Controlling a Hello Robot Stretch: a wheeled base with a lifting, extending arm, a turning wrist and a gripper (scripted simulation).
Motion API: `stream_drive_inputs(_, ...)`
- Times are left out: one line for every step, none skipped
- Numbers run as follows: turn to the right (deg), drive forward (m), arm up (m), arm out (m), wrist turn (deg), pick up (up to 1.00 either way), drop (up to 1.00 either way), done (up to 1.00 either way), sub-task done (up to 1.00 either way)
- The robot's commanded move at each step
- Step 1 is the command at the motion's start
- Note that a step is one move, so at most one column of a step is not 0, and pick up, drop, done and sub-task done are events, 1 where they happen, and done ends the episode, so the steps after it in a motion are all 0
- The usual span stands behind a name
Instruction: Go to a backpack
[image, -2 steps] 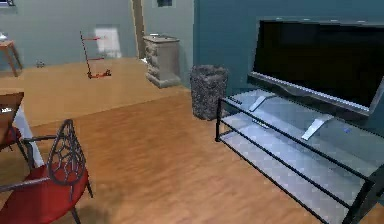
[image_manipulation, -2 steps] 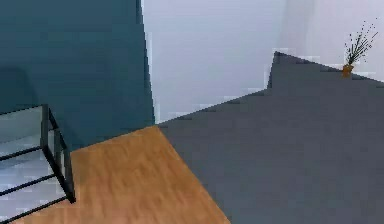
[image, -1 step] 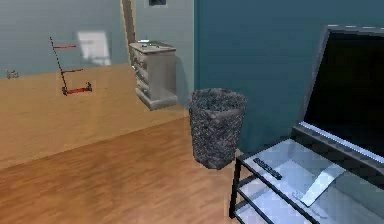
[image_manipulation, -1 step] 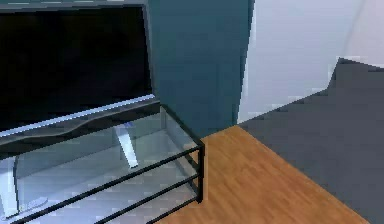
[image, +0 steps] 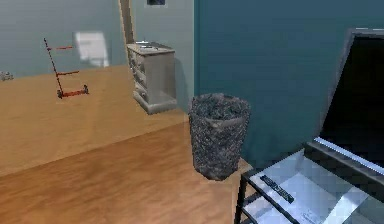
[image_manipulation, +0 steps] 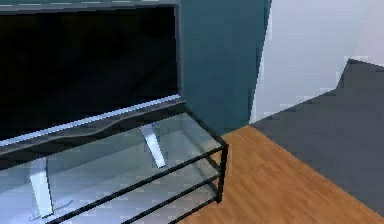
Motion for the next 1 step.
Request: stream_drive_inputs(-30.0, 0.0, 0.0, 0.0, 0.0, 0.0, 0.0, 0.0, 0.0)
